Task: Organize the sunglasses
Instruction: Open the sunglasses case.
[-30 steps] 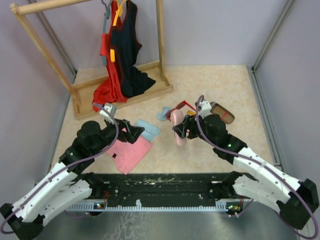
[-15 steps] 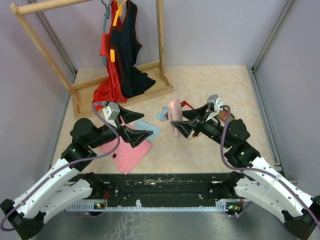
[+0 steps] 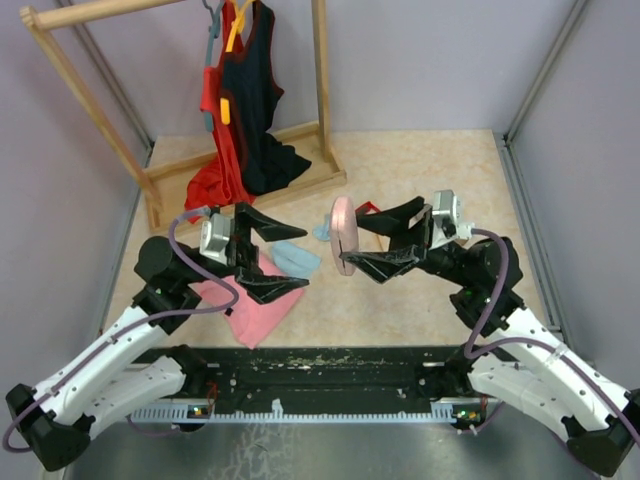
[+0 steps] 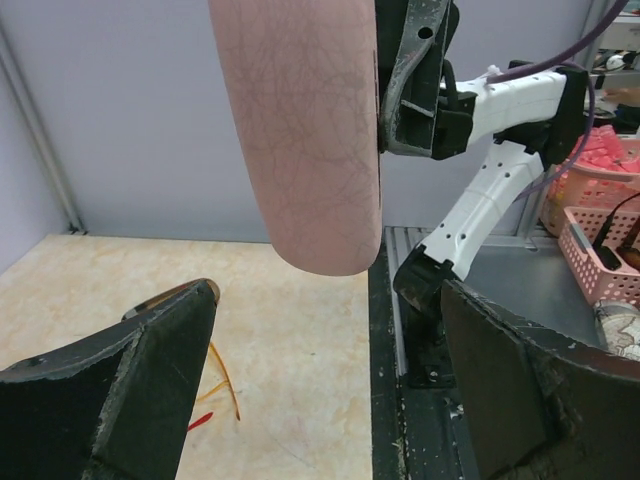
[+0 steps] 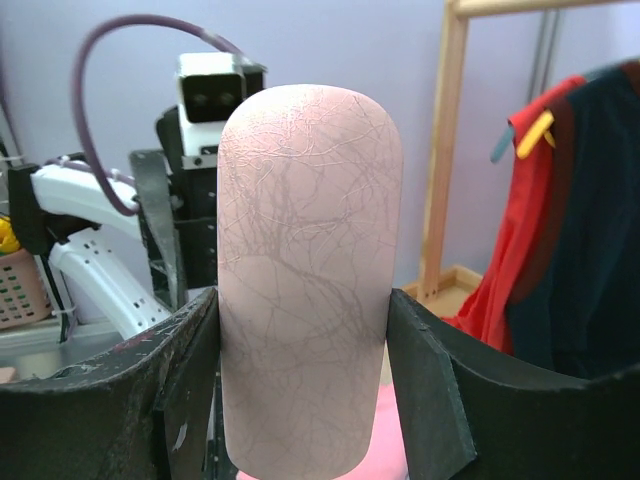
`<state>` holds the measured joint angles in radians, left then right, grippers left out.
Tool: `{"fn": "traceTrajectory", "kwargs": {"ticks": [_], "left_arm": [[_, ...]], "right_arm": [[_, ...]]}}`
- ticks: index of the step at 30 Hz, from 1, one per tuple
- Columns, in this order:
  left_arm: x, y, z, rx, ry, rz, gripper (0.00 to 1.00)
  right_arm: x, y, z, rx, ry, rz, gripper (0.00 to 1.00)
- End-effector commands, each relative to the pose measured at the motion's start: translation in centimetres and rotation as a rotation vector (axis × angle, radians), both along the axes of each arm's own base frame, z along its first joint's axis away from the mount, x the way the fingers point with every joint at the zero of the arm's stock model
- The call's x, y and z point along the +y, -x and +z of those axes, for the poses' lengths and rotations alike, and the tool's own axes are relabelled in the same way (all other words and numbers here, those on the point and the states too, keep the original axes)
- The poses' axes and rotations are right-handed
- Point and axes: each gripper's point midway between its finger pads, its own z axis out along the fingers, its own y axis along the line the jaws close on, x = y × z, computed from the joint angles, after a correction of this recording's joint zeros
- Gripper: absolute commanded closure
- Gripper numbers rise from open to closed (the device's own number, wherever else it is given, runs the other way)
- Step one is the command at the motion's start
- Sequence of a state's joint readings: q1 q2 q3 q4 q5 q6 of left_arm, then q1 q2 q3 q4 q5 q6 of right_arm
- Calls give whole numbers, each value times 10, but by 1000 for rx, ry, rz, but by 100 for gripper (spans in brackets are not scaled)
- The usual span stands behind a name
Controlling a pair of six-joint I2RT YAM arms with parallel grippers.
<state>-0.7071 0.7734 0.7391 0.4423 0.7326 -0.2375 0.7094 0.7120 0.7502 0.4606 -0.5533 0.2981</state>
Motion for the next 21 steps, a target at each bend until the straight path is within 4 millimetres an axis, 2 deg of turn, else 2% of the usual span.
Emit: {"fn": "traceTrajectory", "kwargs": {"ticks": [1, 7, 21], "left_arm": [[-1, 17, 31, -82, 72, -99, 1], [-8, -1, 44, -5, 138, -58, 0], [-25, -7, 40, 22, 109, -116, 2]], "right_arm": [[-7, 27, 51, -188, -104, 79, 100], [6, 29, 50, -221, -87, 153, 100], [20, 21, 37, -173, -85, 199, 100]]}}
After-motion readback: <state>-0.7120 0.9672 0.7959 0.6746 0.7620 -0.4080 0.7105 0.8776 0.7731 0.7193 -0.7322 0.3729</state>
